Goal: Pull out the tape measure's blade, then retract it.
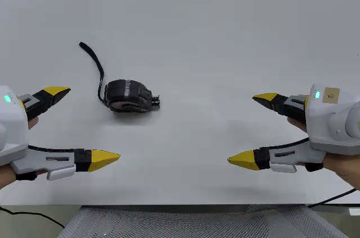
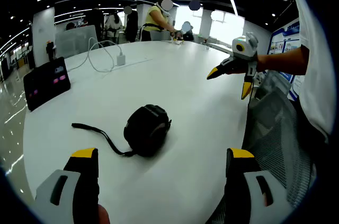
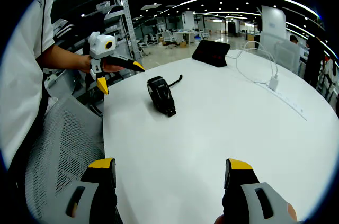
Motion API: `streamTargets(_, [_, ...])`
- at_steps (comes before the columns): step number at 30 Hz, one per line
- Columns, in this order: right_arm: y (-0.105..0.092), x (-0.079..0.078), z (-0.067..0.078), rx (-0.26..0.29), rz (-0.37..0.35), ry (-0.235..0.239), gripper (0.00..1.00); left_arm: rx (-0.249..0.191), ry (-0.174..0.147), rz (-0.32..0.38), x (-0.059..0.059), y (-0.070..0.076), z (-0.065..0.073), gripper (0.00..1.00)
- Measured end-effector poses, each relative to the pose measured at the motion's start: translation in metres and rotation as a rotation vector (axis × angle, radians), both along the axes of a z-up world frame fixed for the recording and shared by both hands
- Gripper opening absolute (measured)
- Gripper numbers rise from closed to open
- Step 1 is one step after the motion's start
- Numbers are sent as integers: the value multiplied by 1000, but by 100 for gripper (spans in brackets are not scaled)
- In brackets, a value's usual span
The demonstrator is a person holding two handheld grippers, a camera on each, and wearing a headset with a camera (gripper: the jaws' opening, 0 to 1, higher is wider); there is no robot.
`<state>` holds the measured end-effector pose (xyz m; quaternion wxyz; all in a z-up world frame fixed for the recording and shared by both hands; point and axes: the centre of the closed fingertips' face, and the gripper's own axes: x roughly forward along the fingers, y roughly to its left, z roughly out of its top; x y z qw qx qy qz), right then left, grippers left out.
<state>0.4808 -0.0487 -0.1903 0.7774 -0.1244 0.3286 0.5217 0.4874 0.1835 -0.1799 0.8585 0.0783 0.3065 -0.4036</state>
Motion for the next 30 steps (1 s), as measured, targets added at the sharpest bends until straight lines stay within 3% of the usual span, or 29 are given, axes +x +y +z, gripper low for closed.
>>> streamTargets(19, [0, 0, -1, -5, 7, -2, 81, 5, 2, -1, 0, 0, -1, 98])
streamTargets(23, [1, -1, 0, 7, 9, 9, 78, 3, 9, 6, 1, 2, -1, 97])
streamTargets(25, [1, 1, 0, 10, 7, 3, 78, -22, 27, 9, 0, 1, 1, 93])
streamTargets(30, [1, 4, 2, 17, 0, -4, 77, -11, 19, 5, 1, 1, 0, 92])
